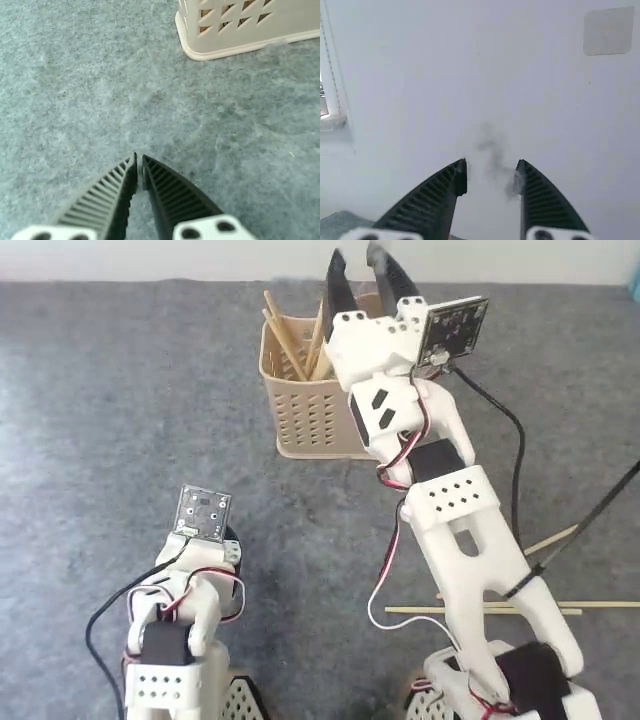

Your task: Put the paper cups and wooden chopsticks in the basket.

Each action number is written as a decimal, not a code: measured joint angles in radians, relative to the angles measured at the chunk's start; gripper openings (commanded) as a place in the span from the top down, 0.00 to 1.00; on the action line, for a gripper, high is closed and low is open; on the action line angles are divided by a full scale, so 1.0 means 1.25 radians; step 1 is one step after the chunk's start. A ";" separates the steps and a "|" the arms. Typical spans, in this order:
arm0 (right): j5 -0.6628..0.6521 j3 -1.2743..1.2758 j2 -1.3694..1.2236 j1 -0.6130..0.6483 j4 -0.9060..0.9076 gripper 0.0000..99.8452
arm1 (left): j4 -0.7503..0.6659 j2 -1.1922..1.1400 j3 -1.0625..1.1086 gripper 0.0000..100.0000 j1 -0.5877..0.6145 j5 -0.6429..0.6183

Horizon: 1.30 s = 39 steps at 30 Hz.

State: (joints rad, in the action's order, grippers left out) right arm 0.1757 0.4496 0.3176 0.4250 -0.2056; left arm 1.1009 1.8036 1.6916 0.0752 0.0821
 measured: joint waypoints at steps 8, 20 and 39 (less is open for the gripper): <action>0.000 0.000 0.054 -0.001 0.107 0.96 | 0.000 0.000 0.000 0.99 0.000 0.000; 0.075 0.000 0.420 -0.080 0.536 0.99 | 0.000 0.000 0.000 0.99 0.000 0.000; 0.288 0.093 0.460 -0.509 1.175 0.99 | 0.000 0.000 0.000 0.99 0.000 0.000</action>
State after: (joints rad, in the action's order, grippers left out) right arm 0.5363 0.5662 0.8930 -0.2117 1.2628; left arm 1.1009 1.8036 1.6916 0.0752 0.0821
